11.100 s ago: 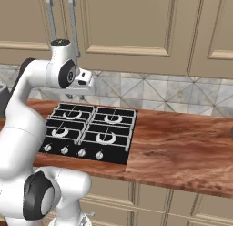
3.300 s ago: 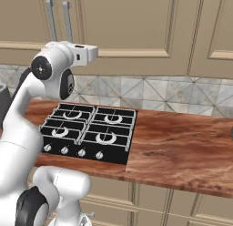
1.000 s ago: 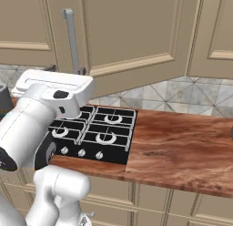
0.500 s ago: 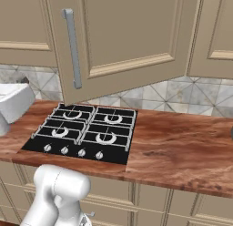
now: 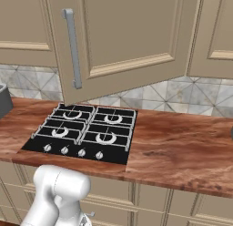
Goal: Open the cabinet directly in front. Then move the beer and the mug to the dining counter with the jar on it.
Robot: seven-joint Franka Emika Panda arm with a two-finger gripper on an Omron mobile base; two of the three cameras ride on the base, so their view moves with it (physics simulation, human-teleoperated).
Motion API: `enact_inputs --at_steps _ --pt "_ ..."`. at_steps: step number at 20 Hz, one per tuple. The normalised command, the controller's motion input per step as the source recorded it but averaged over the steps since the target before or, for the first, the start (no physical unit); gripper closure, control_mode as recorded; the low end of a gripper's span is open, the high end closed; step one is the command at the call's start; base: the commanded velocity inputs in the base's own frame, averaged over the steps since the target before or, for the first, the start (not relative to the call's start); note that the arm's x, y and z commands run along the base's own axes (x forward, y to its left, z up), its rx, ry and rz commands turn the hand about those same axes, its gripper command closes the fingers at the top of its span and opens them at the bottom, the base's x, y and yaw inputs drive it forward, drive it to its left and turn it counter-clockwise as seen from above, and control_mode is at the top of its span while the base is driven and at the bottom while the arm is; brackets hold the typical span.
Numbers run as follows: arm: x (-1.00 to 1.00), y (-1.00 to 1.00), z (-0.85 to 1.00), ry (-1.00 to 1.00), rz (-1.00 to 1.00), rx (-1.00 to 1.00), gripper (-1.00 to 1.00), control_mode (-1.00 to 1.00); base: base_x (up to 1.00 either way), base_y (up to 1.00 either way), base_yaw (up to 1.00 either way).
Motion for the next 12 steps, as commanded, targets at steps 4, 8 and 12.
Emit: enact_inputs --at_steps 4,8,12 --pt "0.84 0.13 0.00 0.01 -0.07 -0.01 -1.00 -1.00 0.00 0.00 0.00" --pt "0.88 0.00 -0.04 0.03 -0.17 0.00 -1.00 -1.00 0.00 0.00 0.00" --pt "0.91 0.00 -0.05 0.05 -0.24 0.00 -1.00 -1.00 0.00 0.00 0.00"
